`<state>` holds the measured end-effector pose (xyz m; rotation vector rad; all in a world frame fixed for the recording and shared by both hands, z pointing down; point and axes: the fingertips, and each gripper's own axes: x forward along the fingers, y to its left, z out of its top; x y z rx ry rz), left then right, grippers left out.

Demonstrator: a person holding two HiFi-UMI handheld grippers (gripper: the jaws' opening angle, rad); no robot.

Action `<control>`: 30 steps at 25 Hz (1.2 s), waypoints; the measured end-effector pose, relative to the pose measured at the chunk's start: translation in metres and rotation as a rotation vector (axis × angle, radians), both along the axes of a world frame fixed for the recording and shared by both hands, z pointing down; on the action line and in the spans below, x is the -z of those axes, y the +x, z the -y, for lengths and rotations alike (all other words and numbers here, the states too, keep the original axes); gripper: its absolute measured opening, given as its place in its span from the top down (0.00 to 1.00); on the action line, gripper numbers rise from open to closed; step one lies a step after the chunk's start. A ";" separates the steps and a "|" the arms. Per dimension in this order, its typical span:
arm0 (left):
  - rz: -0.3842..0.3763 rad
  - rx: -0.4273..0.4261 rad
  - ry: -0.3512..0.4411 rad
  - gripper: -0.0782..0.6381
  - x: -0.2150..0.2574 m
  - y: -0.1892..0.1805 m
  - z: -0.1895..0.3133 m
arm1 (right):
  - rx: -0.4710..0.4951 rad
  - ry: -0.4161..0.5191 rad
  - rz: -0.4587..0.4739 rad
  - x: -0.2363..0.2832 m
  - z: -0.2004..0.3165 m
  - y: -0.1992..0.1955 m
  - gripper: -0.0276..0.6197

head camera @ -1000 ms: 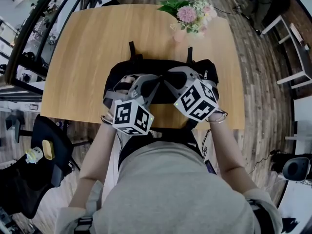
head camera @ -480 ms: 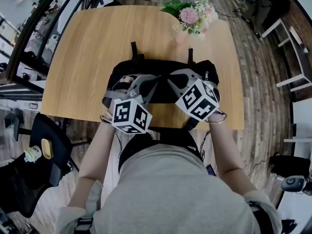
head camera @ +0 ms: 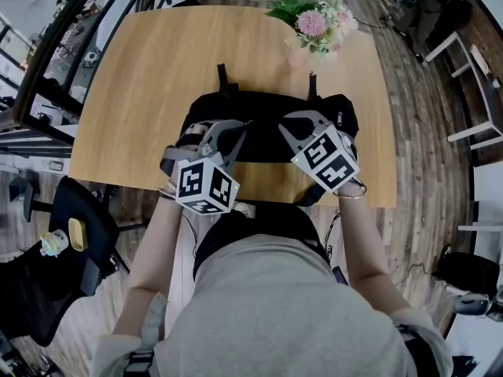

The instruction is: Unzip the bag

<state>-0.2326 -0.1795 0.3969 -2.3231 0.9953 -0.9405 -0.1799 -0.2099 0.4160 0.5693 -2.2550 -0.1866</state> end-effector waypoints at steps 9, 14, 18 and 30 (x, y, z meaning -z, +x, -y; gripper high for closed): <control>0.016 0.062 0.000 0.87 -0.004 -0.028 0.001 | -0.037 0.001 0.001 -0.002 0.010 0.005 0.92; 0.007 0.088 -0.009 0.87 -0.005 -0.043 0.001 | -0.038 -0.005 0.008 -0.003 0.012 0.005 0.92; 0.003 0.105 -0.010 0.87 -0.005 -0.050 -0.001 | -0.049 -0.004 0.010 -0.004 0.012 0.006 0.92; 0.011 0.149 -0.013 0.87 -0.006 -0.072 -0.007 | -0.091 -0.014 0.024 -0.008 0.015 0.009 0.92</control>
